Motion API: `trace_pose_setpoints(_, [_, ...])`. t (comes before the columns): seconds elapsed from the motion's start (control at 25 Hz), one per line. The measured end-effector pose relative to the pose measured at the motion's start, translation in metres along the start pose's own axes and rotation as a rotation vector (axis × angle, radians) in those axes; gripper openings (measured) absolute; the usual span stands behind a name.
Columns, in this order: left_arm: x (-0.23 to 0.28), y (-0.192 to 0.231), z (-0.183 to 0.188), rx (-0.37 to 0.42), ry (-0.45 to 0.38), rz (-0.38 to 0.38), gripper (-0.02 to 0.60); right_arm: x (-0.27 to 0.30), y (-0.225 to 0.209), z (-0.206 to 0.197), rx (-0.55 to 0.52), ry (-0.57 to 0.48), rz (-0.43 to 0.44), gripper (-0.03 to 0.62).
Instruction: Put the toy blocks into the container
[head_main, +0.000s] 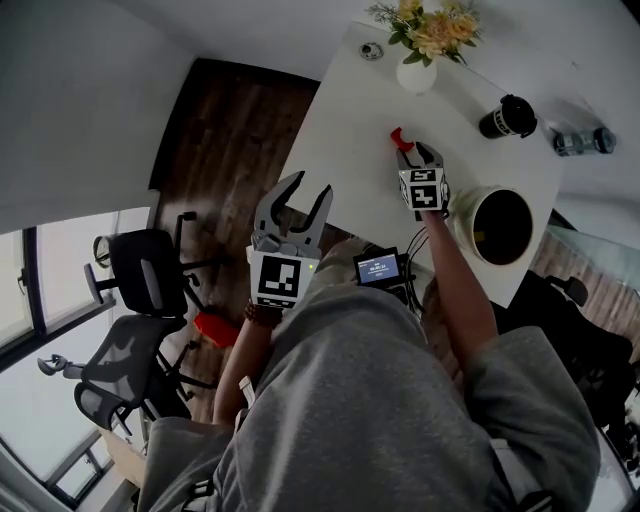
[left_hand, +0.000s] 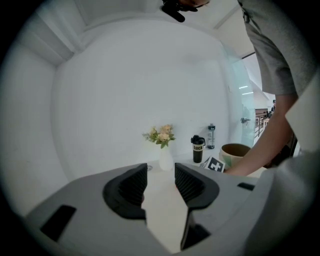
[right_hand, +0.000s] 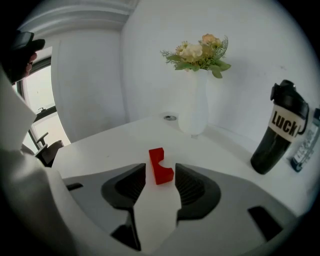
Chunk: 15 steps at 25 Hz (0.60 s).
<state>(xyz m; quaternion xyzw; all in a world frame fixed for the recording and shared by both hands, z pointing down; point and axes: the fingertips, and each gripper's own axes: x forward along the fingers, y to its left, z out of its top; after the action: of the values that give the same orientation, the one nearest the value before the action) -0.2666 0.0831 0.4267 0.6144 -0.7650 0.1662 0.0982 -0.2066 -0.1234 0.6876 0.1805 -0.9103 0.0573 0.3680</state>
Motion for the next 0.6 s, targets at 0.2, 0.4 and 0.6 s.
trace_pose_setpoints(0.2, [-0.002,0.003,-0.001,0.001,0.004,0.006,0.176,0.009,0.002,-0.007,-0.053,0.066,0.003,0.186])
trace_pose_setpoints(0.4, [0.0,0.004,0.0,0.002,-0.001,0.004,0.176,0.007,0.003,-0.009,-0.05,0.078,-0.003,0.133])
trace_pose_setpoints(0.6, [0.007,0.001,0.004,0.008,-0.013,-0.019,0.176,-0.003,0.009,0.003,-0.038,0.041,0.021,0.13])
